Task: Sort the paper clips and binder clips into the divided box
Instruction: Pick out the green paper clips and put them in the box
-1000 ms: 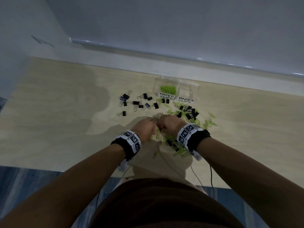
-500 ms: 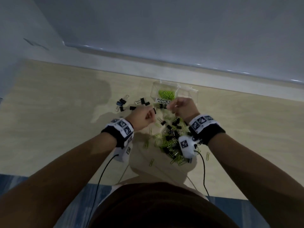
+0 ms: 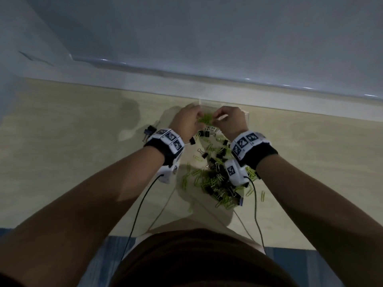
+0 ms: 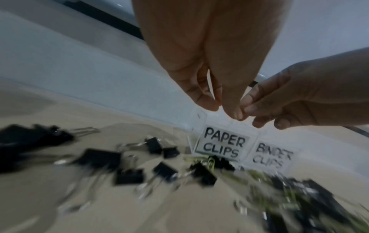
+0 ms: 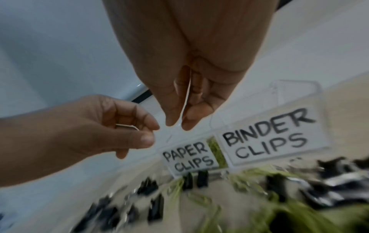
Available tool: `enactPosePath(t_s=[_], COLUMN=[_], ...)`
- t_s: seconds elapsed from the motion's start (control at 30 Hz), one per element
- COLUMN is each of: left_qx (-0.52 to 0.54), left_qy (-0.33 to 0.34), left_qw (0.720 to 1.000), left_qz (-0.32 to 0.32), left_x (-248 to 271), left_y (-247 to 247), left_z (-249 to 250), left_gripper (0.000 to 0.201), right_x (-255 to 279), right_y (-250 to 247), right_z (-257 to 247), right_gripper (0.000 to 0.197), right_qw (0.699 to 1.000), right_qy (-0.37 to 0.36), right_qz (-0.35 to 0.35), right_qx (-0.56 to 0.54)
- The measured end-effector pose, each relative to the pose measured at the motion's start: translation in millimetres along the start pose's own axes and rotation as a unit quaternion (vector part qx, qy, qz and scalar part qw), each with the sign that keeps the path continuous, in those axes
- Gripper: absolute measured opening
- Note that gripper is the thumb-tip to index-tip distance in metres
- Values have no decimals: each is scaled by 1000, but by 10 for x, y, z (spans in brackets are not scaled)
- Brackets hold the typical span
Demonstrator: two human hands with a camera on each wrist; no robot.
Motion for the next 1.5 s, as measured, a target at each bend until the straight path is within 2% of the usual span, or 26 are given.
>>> enactPosePath(t_s=[0.03,0.1,0.17,0.23,0.3,0.37,0.47,0.53,0.7,0.77,0.87,1.0,1.17,1.23,1.37,1.5], left_qx=[-2,-22,-72,-115,-146,-178,-176,-157,-90,-79,-83,-133,-145,-124,-50,35], left_qy=[13,20,29,60,79,96,107,94,46,28,-2,-16,-35,-44,-66,-103], left_qw=[1000,996,982,966,957,951,954,962,984,987,988,981,979,983,991,990], left_qz=[-10,-81,-174,-223,-239,-234,-219,-204,-148,-136,-134,-138,-139,-130,-103,-89], left_x=[140,464,783,989,1074,1082,1078,1082,1155,1190,1218,1189,1141,1126,1096,1076], left_y=[-13,40,163,283,375,440,501,521,553,582,655,719,743,725,675,662], left_z=[-51,-220,-439,-605,-671,-659,-616,-604,-564,-551,-532,-502,-459,-436,-437,-467], left_gripper=[25,26,36,50,64,69,66,63,36,34,37,28,36,34,17,18], right_x=[108,365,635,858,1021,1124,1175,1189,1239,1258,1294,1302,1321,1311,1267,1222], right_y=[25,152,341,513,649,728,795,807,772,780,820,871,852,848,842,827], right_z=[-6,1,29,26,-5,-35,-19,-8,-27,8,37,36,2,19,66,131], right_gripper=[11,9,14,25,35,43,57,59,30,31,36,25,42,42,29,21], right_qw=[999,990,966,933,900,874,854,863,910,921,928,929,919,920,937,946], right_qy=[-25,-58,-88,-147,-207,-240,-235,-206,-180,-162,-141,-114,-117,-121,-117,-120], right_qz=[-22,-114,-220,-287,-330,-350,-351,-351,-304,-286,-272,-271,-267,-261,-242,-239], right_qx=[17,54,103,157,196,235,302,300,219,208,210,224,265,267,223,182])
Point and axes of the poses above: each hand's wrist, its own x-axis away from the middle knuckle, its own y-axis out of the palm, z = x × y, the point moved 4 cm from there along -x, towards the middle knuckle, and after that the axes turned 7 degrees about -y, right-handed, at the moved point
